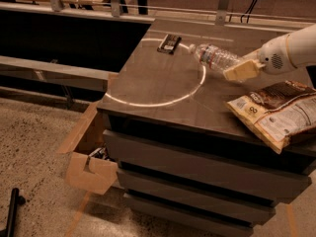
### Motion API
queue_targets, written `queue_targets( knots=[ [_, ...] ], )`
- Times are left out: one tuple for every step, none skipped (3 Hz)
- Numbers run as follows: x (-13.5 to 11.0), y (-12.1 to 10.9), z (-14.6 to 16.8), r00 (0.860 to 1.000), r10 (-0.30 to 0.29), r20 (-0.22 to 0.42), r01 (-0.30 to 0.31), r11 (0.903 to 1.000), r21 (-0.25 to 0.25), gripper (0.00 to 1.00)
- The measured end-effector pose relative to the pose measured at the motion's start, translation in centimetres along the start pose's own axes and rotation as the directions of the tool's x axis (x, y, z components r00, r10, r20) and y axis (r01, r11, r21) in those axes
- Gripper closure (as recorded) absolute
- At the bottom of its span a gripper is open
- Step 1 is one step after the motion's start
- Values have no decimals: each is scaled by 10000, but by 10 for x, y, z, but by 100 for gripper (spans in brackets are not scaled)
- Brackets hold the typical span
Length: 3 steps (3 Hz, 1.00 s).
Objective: Pick water bottle
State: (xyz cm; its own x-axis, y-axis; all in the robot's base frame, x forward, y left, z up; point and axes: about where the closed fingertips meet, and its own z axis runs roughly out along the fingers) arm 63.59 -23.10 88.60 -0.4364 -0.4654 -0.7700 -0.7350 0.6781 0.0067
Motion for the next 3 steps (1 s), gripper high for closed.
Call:
queue_targets(
  knots=[
    [-7,2,-17,9992,-375,-117,367,9971,-660,100],
    [-15,3,-33,9971,-745,-176,722,9918,-1056,100],
    [-15,3,-33,9971,-745,-176,722,9918,-1057,100]
  ],
)
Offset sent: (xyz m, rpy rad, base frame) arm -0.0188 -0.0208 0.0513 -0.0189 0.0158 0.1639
